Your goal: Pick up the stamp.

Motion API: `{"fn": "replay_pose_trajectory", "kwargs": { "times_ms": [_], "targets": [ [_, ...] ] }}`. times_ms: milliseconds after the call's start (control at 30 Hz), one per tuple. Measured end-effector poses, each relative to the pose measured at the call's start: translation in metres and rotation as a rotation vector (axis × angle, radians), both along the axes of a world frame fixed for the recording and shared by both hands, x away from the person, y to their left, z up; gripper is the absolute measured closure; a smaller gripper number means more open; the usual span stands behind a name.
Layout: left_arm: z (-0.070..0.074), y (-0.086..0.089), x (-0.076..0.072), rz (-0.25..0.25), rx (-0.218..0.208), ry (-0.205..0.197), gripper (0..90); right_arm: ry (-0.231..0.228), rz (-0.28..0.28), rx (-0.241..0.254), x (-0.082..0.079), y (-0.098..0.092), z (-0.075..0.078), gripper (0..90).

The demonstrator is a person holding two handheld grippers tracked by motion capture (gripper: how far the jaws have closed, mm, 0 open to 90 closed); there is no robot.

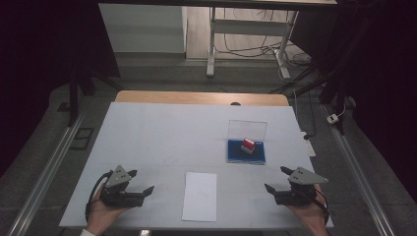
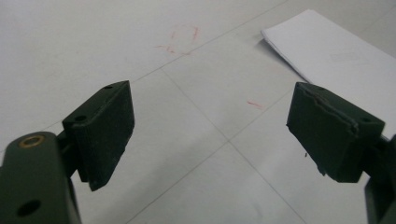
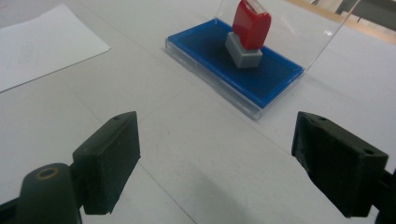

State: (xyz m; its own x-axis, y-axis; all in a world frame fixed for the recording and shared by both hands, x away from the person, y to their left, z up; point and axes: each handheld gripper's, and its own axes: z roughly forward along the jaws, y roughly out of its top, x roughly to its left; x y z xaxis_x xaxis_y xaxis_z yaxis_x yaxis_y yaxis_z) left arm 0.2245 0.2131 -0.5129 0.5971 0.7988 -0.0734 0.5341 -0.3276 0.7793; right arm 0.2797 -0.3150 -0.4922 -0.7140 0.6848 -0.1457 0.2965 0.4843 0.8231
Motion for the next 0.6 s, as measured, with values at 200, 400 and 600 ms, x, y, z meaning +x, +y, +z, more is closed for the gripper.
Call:
{"fn": "replay_pose_trajectory", "kwargs": {
  "times_ms": [200,400,600],
  "targets": [
    [0.0020,-0.0013,-0.0013,0.004,0.015,-0.014,15.1,-0.017,0.016,-0.005,-0.0046,0.0018,-0.0008,17.6],
    [0.0037,-0.0003,-0.0005,-0.001,0.019,-0.028,15.7,0.010,0.015,0.010,-0.0030,0.0007,-0.0009,20.2],
    [0.0031,0.0005,0.0014,0.000,0.020,-0.025,16.4,0.015,0.009,-0.007,-0.0022,0.0021,-0.0016,21.6]
  ]
}}
